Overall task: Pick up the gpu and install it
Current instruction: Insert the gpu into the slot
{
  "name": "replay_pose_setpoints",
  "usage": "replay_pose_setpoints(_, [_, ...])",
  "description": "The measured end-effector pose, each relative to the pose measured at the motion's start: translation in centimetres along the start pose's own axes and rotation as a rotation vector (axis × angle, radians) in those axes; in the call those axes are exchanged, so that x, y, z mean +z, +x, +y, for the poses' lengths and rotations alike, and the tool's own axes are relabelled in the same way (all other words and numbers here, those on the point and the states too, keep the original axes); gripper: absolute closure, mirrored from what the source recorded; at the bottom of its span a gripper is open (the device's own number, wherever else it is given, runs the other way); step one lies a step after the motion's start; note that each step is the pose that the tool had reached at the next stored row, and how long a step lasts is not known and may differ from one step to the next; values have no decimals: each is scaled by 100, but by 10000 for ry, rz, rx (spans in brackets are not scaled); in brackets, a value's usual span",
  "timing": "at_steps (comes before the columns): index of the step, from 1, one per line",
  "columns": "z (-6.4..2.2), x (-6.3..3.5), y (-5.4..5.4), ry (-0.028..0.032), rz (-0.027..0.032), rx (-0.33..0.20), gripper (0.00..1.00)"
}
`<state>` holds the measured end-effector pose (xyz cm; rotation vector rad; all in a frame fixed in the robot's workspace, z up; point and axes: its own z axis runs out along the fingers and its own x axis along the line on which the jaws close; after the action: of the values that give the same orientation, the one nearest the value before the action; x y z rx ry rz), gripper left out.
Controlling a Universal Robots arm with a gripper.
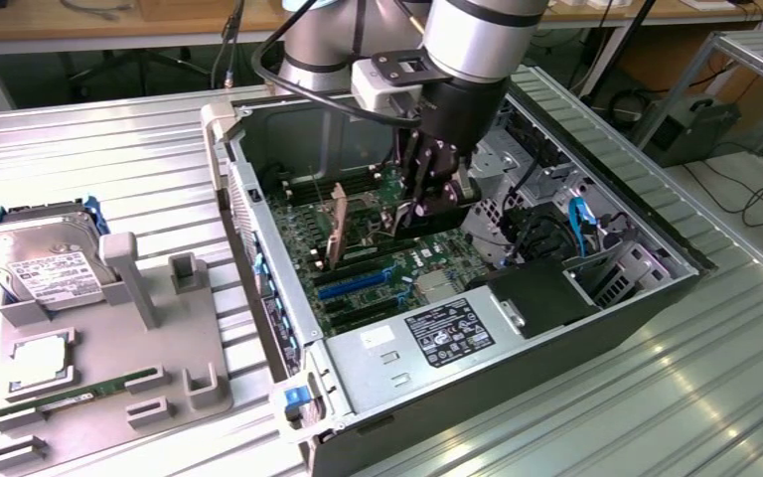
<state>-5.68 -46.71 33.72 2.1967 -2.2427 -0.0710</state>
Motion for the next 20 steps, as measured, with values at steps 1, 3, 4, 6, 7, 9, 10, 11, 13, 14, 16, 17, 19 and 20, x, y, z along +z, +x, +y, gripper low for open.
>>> replay_pose_setpoints(1, [0, 1, 0, 0, 0, 0, 74])
replay_pose_setpoints(3, [0, 3, 1, 0, 0, -1, 74])
replay_pose_setpoints(4, [0, 4, 2, 0, 0, 0, 74])
replay_pose_setpoints(6, [0, 18, 10, 0, 0, 0, 74])
replay_pose_setpoints(7, [3, 33, 15, 0, 0, -1, 74])
replay_pose_setpoints(9, [1, 80, 36, 0, -1, 0, 74])
replay_pose_setpoints(10, [0, 94, 44, 0, 0, 0, 74])
replay_pose_setpoints(11, [0, 109, 52, 0, 0, 0, 74])
replay_pose_setpoints(13, [-1, 127, 62, 0, 0, 0, 74])
replay_pose_setpoints(14, [-1, 129, 62, 0, 0, 0, 74])
replay_pose_setpoints(16, [-3, 160, 82, 0, 0, 0, 74])
replay_pose_setpoints(17, [-3, 161, 83, 0, 0, 0, 74])
replay_pose_setpoints(19, [-3, 164, 85, 0, -1, 0, 74])
replay_pose_setpoints(20, [-3, 165, 86, 0, -1, 0, 74])
